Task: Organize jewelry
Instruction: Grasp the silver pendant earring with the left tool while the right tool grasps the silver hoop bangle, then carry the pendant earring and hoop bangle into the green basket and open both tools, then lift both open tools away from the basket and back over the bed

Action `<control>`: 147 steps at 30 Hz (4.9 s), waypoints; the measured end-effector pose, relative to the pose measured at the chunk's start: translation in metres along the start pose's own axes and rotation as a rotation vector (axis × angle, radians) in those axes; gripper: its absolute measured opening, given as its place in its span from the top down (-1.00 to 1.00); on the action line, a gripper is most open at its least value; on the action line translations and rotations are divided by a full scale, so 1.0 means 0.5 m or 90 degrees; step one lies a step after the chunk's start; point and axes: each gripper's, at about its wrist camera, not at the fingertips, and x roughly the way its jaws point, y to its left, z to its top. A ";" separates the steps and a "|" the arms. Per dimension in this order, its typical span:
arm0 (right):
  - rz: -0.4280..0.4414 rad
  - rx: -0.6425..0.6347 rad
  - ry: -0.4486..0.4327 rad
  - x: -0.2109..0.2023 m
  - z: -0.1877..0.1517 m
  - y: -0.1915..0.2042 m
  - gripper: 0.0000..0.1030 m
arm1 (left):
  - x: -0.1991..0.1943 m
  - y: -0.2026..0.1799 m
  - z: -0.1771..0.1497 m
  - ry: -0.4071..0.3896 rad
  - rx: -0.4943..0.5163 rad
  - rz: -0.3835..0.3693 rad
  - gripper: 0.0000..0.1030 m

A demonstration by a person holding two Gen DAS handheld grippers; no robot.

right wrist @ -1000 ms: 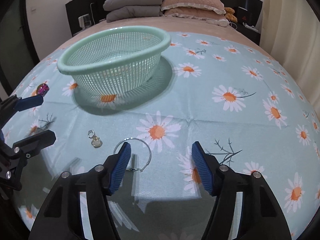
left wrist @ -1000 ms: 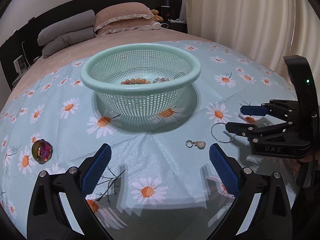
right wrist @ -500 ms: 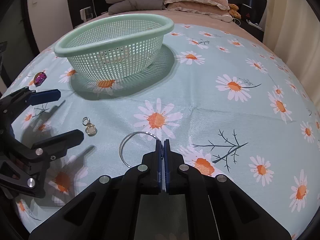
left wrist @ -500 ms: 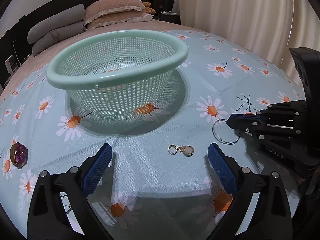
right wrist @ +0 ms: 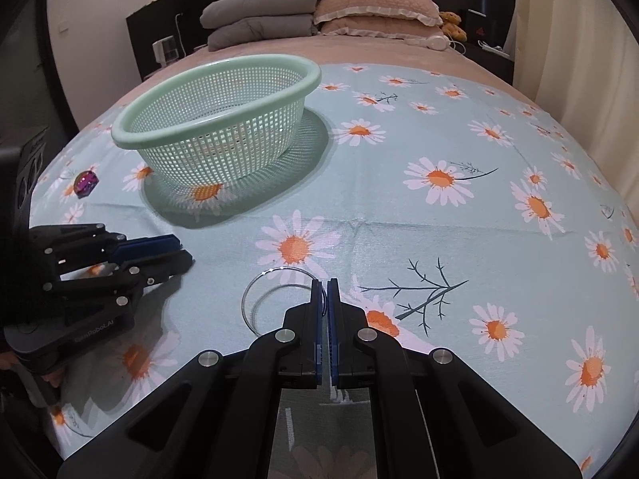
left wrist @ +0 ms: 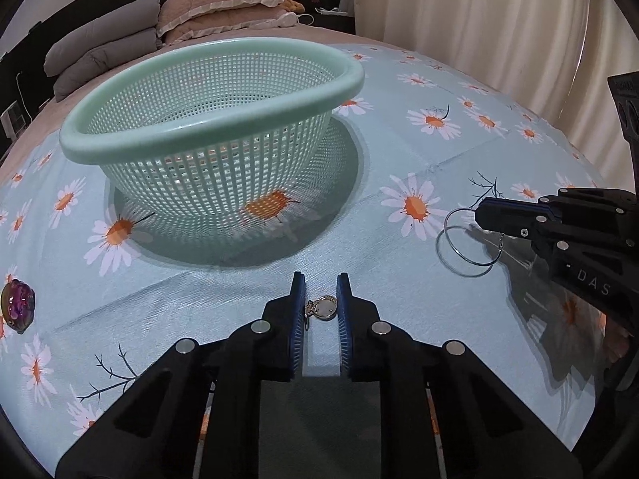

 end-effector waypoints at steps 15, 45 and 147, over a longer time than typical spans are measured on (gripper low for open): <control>0.026 0.001 -0.051 -0.061 0.031 0.014 0.96 | -0.122 0.030 0.036 -0.041 -0.006 0.038 0.69; 0.077 -0.069 -0.136 -0.023 0.272 0.116 0.96 | -0.139 0.143 0.181 -0.102 -0.001 0.066 0.68; -0.031 -0.005 -0.101 -0.137 0.108 0.085 -0.84 | -0.274 0.075 0.003 -0.131 -0.055 0.177 -0.89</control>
